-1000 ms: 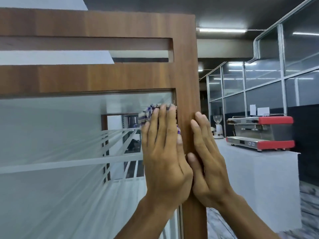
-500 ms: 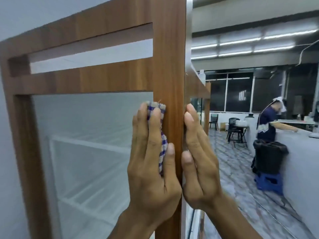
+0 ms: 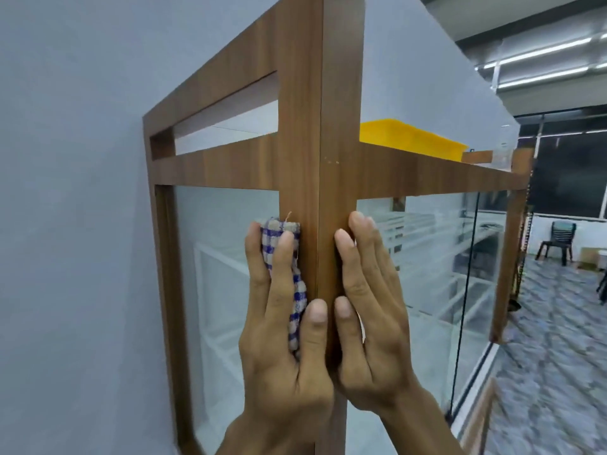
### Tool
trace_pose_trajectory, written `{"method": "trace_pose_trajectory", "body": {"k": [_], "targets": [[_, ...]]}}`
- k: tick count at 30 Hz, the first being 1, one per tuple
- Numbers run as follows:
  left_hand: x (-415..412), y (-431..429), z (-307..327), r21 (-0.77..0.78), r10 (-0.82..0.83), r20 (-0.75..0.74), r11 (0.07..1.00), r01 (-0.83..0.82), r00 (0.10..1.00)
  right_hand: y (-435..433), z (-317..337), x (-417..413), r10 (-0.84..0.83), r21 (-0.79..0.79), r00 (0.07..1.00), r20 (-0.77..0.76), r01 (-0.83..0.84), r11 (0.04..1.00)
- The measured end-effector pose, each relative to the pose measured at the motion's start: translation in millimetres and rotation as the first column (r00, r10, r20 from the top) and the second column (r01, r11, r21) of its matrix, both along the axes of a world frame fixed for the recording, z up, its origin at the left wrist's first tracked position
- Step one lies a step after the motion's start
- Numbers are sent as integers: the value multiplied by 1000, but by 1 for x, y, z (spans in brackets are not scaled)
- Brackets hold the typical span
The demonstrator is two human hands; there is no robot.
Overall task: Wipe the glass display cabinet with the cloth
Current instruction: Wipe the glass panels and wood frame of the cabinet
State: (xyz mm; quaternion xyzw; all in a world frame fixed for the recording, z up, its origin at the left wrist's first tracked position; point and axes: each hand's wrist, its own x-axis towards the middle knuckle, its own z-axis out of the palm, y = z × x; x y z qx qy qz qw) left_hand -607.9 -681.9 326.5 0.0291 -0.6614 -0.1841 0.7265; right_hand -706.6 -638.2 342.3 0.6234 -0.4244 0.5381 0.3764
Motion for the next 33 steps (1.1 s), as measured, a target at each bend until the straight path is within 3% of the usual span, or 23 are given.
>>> {"method": "trace_pose_trajectory", "body": {"k": [7,13,18,22,25,28,31,33], "targets": [[-18,22,-7,62,403,-110,915,-399,908,-6,-1,-23,150,42,985,-87,-147,988],[-28,33,-5,-165,624,-87,760,-629,776,-15,8,-37,311,46,950,-31,-310,950],[-42,43,-3,-200,769,-55,616,-762,636,-22,4,-64,374,49,927,-16,-373,926],[-67,52,-1,-259,849,70,523,-812,524,-35,-4,-96,294,54,956,8,-294,954],[-95,49,3,-288,884,145,467,-836,444,-41,-7,-118,330,62,944,-13,-329,942],[-125,37,12,-204,921,230,361,-910,314,-41,0,-141,379,65,925,-31,-377,924],[-141,39,18,-66,870,370,375,-925,326,-40,10,-166,380,71,923,-52,-377,924],[-139,44,14,-150,840,474,372,-916,264,-42,15,-185,371,74,925,-75,-366,928]]}}
